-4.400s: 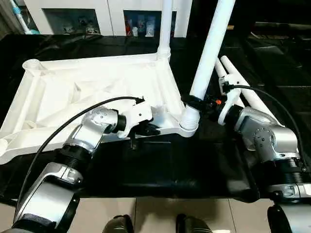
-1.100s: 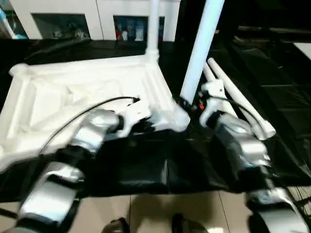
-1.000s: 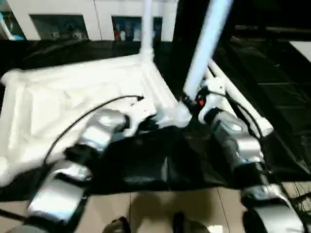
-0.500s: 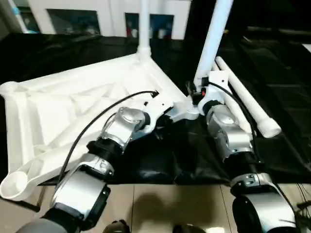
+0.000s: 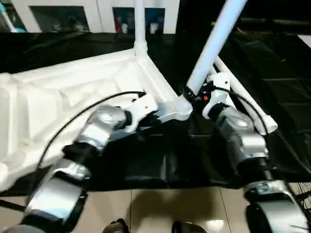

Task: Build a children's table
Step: Insert table leg to table base

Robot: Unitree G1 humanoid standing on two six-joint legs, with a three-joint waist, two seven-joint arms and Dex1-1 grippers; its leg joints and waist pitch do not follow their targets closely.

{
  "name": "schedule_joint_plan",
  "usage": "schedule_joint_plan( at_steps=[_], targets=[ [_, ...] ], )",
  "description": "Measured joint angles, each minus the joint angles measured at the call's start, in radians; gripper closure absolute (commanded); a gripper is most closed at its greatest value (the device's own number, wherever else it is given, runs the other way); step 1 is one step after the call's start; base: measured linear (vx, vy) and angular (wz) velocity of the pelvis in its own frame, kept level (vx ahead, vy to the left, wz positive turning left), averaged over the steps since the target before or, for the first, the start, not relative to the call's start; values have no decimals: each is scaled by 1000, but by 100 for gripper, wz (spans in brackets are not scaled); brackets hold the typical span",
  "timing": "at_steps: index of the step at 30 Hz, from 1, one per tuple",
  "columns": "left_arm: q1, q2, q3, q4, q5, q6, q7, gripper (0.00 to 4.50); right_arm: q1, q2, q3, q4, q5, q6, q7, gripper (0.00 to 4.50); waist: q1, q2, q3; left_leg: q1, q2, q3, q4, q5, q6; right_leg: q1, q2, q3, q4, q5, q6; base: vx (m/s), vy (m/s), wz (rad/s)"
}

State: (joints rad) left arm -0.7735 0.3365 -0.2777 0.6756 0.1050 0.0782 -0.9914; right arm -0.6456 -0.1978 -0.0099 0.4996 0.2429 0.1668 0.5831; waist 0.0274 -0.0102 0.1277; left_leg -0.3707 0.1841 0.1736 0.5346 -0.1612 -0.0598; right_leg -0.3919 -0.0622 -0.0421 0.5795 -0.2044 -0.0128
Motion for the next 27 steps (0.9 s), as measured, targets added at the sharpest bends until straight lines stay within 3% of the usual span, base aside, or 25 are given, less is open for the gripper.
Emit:
schedule_joint_plan(
  at_steps=[4, 13, 27],
  targets=[
    [11, 30, 6, -25, -24, 0, -48, 450, -16, -35, 20, -10, 1, 25, 86, 267, -3, -2, -1, -5, 3, 2, 0, -1, 1, -8, 2, 1, 1, -1, -2, 17, -3, -1],
    [24, 55, 5, -26, -35, -22, -116, 450, -21, -99, 57, -20, 22, 76, 227, 267, 5, -4, 0, -3, 8, 8, 7, -1, 0, -8, 4, 2, 10, -2, -4, 0, 0, 0],
    [29, 68, -7, -26, -49, -28, -152, 450, -13, -158, 107, -20, 22, 49, 334, 267, 8, -8, -1, -3, 9, 10, 15, -1, -1, -7, 3, 4, 16, -2, -4, 0, 0, 0]
  ],
)
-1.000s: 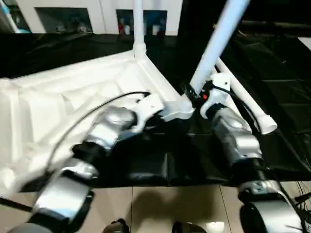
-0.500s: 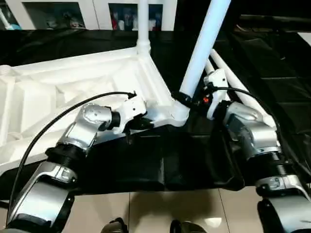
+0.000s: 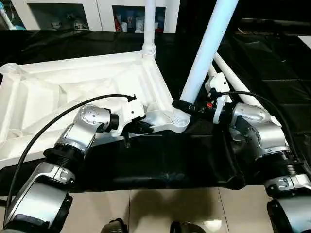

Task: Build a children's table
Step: Insert table leg to table base

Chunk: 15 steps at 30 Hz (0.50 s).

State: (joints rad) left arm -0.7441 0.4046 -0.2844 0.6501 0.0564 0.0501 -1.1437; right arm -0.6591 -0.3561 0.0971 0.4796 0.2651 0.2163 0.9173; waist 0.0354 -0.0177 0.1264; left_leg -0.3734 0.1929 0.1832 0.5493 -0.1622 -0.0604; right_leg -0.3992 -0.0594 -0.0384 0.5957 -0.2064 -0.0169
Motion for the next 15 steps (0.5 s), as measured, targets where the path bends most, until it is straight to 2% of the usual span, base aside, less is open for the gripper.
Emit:
schedule_joint_plan(
  at_steps=[5, 9, 15],
  targets=[
    [0, 1, 0, 1, 1, -2, 0, 450, 9, 21, -35, 3, 13, 2, -21, 267, 0, 0, 0, 0, 0, 0, 1, 0, 0, 0, 0, 0, 1, 0, 0, 0, 0, 0],
    [0, 1, 0, 3, 1, -6, 1, 450, 47, 30, -89, 7, 69, 29, -26, 267, 2, 0, 0, -1, 0, 0, 2, 0, 0, 0, 0, 0, 1, 0, 0, 0, 0, 0],
    [0, 1, -6, 3, 1, -12, -1, 450, 74, 31, -118, 11, 118, 45, -30, 267, 6, 0, 0, -1, 1, 0, 5, 0, 0, -1, 0, 0, 4, 0, 0, 0, 0, 0]
  ],
)
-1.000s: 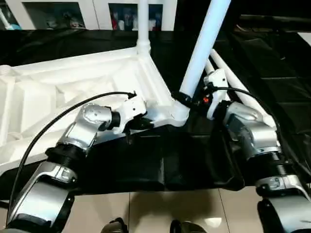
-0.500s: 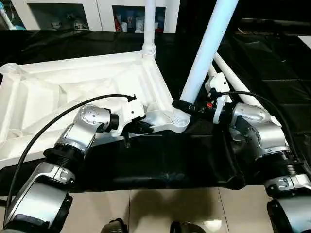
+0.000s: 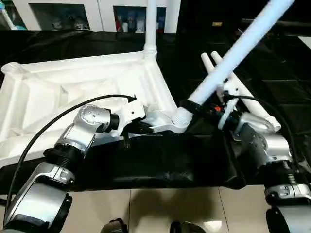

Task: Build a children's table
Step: Insert table leg to table base

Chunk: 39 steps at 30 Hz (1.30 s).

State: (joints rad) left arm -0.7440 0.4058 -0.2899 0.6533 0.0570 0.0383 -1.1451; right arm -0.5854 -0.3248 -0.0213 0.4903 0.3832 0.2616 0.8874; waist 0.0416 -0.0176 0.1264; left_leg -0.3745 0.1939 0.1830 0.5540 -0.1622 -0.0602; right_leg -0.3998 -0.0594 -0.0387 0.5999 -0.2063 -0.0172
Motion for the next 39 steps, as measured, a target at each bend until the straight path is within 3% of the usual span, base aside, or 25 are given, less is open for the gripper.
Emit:
schedule_joint_plan(
  at_steps=[12, 27, 39],
  targets=[
    [0, 2, -2, 9, 0, -16, -6, 450, 2, -23, 54, -11, -9, -35, 3, 267, 0, 1, 0, 0, 0, 0, 1, 0, 0, 0, 0, 0, 1, 0, 0, 0, 0, 0],
    [1, 10, -3, 18, 0, -17, -9, 450, -87, -68, 183, -12, -142, -60, 77, 267, -5, -5, -3, 2, 0, 0, 3, -1, -2, 2, 0, 0, 2, 0, 0, 0, 0, 0],
    [0, 13, -9, 27, 0, -17, -8, 450, -116, -42, 184, 50, -150, -71, 77, 267, -8, -8, -5, 7, 0, 0, 3, -3, -5, 6, 0, 1, 2, 0, 0, 0, 0, 0]
  ],
)
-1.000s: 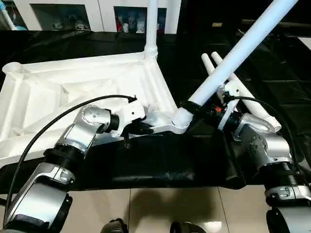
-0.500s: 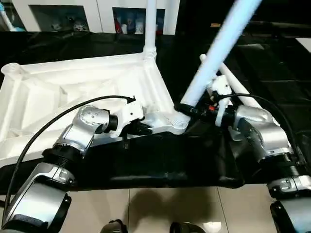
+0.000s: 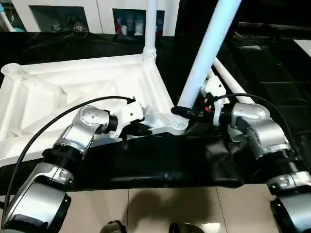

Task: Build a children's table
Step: Insert table leg to table base

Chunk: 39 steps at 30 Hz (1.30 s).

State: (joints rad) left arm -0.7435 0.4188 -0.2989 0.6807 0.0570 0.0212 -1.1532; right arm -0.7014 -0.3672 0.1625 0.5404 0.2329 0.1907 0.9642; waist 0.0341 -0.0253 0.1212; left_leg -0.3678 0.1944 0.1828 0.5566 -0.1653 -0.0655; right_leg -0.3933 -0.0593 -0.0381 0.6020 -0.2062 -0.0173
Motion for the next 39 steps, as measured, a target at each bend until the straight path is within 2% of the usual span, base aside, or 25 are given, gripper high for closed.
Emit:
schedule_joint_plan(
  at_steps=[7, 15, 20, 27, 34, 39],
  targets=[
    [0, 1, 0, 17, 11, 0, 14, 450, -22, 45, -45, 94, 28, 1, -31, 267, -6, -5, -2, 10, 1, 0, 0, -2, -5, 8, 0, 0, -2, 2, -3, 0, 0, 0],
    [0, -1, 0, 17, 10, 0, 14, 450, -18, 46, -69, 109, 54, 4, -32, 267, -3, -5, -3, 10, 1, 0, -1, -2, -5, 8, 0, 0, -2, 2, -3, 0, 0, 0],
    [0, -6, 0, 17, 9, 0, 11, 450, 25, 41, -106, 103, 88, 8, -29, 267, -1, -3, -2, 10, 0, 0, -4, -2, -5, 8, 0, 0, -6, 2, -3, 0, 0, 0],
    [0, -9, -3, 12, 3, -7, -7, 450, 83, 24, -109, 8, 93, 14, -29, 267, 5, -1, -3, 10, 0, 2, -9, -3, -6, 9, 0, -1, -12, 1, -3, 0, 0, 0],
    [0, -7, -2, 12, -2, -8, -12, 450, 84, 17, -93, -11, 88, 14, -28, 267, 4, 3, -1, 11, 0, 3, -11, -4, -7, 9, 0, -1, -15, 1, -3, 0, 0, 0],
    [0, 2, -2, 12, -3, -8, -18, 450, 62, 10, -59, -19, 65, 14, -18, 267, 1, 2, -1, 11, 0, 3, -13, -4, -7, 9, 0, -1, -16, 1, -3, 0, 0, 0]
  ],
)
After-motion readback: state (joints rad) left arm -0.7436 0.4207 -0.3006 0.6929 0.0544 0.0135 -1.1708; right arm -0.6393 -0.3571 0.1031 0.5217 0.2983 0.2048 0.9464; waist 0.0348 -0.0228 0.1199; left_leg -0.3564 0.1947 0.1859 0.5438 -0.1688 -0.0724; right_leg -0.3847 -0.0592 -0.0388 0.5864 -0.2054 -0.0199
